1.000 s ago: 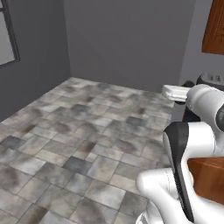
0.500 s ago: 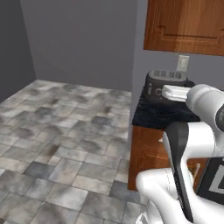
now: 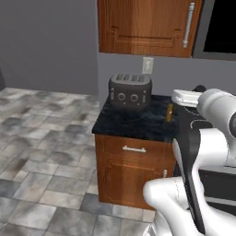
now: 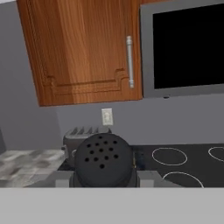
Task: Collect the turmeric, mayonnaise, and shaker from the cabinet and place them next to the stove.
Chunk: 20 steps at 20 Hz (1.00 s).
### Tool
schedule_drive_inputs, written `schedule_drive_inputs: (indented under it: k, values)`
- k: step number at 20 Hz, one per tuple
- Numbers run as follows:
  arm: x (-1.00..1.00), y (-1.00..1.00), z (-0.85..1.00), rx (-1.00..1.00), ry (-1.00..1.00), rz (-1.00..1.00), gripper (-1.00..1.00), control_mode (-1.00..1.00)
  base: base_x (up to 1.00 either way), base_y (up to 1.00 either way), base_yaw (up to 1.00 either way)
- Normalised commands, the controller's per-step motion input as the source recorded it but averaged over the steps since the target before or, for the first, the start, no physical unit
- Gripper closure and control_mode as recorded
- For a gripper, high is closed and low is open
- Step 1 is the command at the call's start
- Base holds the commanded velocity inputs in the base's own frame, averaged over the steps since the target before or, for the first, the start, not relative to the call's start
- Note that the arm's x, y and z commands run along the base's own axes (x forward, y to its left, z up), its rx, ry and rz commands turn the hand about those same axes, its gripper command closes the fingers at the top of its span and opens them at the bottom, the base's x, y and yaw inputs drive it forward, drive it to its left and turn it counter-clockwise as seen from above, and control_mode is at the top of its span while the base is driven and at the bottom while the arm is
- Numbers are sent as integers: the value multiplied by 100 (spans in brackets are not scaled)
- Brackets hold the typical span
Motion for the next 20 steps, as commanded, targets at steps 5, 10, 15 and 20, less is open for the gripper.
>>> schedule_drive_inputs:
  k: [5, 10, 15, 20]
  values:
    - [0, 0, 0, 0, 0, 0, 100, 100, 6, -67, -28]
    - [0, 0, 0, 0, 0, 0, 100, 100, 15, -69, -26]
    - [0, 0, 0, 0, 0, 0, 100, 100, 34, -68, -23]
    - [0, 0, 0, 0, 0, 0, 100, 100, 41, -61, -21]
